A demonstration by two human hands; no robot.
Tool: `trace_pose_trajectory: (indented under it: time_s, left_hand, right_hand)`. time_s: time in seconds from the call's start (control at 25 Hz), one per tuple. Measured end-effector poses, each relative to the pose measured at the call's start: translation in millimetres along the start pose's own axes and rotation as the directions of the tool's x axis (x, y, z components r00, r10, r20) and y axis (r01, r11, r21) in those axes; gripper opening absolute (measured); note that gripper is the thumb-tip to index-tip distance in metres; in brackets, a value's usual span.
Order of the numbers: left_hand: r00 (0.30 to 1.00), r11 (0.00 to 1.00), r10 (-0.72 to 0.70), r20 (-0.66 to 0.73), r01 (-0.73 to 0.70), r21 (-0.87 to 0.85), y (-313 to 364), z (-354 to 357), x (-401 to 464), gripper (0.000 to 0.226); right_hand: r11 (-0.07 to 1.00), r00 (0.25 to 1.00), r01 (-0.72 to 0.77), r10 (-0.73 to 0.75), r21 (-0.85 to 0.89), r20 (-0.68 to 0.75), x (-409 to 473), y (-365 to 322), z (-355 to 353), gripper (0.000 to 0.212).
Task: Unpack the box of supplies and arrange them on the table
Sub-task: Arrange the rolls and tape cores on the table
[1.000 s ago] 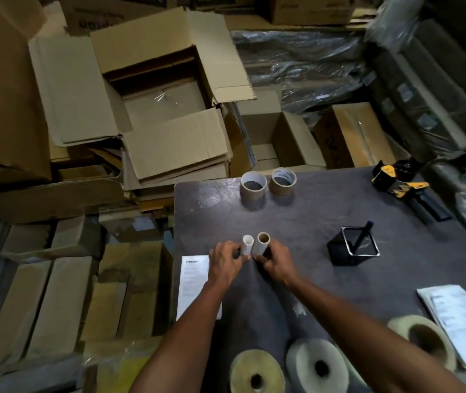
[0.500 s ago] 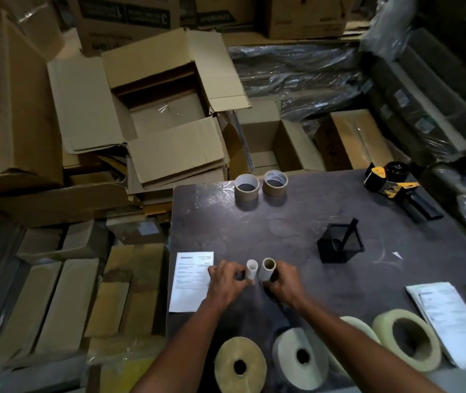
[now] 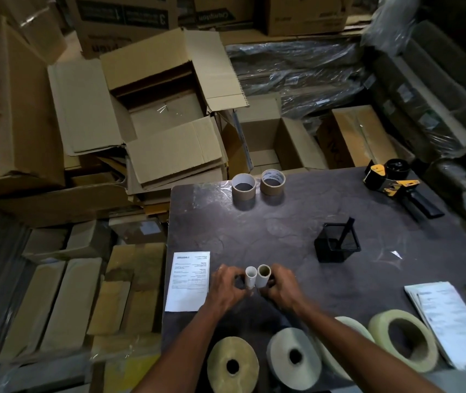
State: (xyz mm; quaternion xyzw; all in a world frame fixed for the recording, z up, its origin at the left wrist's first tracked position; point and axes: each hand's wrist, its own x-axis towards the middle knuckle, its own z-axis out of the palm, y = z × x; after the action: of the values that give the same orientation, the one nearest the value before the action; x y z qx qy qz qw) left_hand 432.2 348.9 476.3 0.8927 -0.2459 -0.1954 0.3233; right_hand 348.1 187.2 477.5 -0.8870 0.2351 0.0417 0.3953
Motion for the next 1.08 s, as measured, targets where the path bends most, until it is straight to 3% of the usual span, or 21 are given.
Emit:
trace_pose_trajectory:
  time_s: [0.12,0.2,0.28,0.32,0.4,0.44,0.56,0.76,0.92,1.08]
  left_hand:
    - [0.995,0.998,0.055,0.085,-0.052,-0.041,-5.6,-5.0,2.1,0.046]
    - [0.992,0.997,0.036,0.12,-0.028,-0.068,-11.9,-7.6,9.5,0.06]
    - [0.996,0.989,-0.057,0.067,0.066,-0.129,-14.5,-12.3,22.8,0.06]
    - [0.995,0.982,-0.095,0.03,0.098,-0.162,-14.9,-15.3,32.3,0.058]
    - [0.993,0.976,-0.117,-0.012,0.112,-0.186,-12.8,-21.8,56.0,0.053]
    - [0.993,0.977,-0.115,-0.025,0.108,-0.183,-9.7,-25.9,68.7,0.052]
    - [0.992,0.985,-0.107,-0.073,0.096,-0.145,7.4,-39.0,110.6,0.06]
    - [0.991,0.987,-0.117,-0.062,0.109,-0.119,32.0,-54.2,178.7,0.092]
    - [1.0,0.981,-0.017,0.01,0.015,0.193,38.3,-67.3,239.1,0.109]
    - [0.992,0.906,-0.003,0.129,-0.051,0.419,60.2,-76.0,289.3,0.11]
  right_hand:
    - [0.999,0.997,0.048,-0.047,-0.024,0.063,10.5,12.1,1.5,0.029]
    - [0.99,0.99,-0.115,0.108,0.077,0.089,24.6,20.5,2.0,0.02]
    - [0.949,0.963,-0.27,0.262,0.16,0.068,39.8,33.2,-1.9,0.011]
    - [0.945,0.962,-0.272,0.26,0.184,0.086,48.1,39.3,-2.9,0.015]
    - [0.96,0.975,-0.22,0.219,0.173,0.023,60.6,39.2,-13.9,0.044]
    - [0.937,0.971,-0.233,0.238,0.262,0.013,65.8,33.3,-19.7,0.049]
    - [0.912,0.956,-0.25,0.287,0.325,-0.069,100.1,13.1,-39.3,0.047]
    - [0.913,0.941,-0.254,0.31,0.319,-0.137,167.7,1.3,-67.5,0.057]
    - [0.936,0.923,-0.31,0.338,0.166,-0.182,226.0,-10.1,-94.0,0.087]
    - [0.979,0.976,-0.199,0.195,-0.04,-0.099,278.0,-25.5,-116.8,0.105]
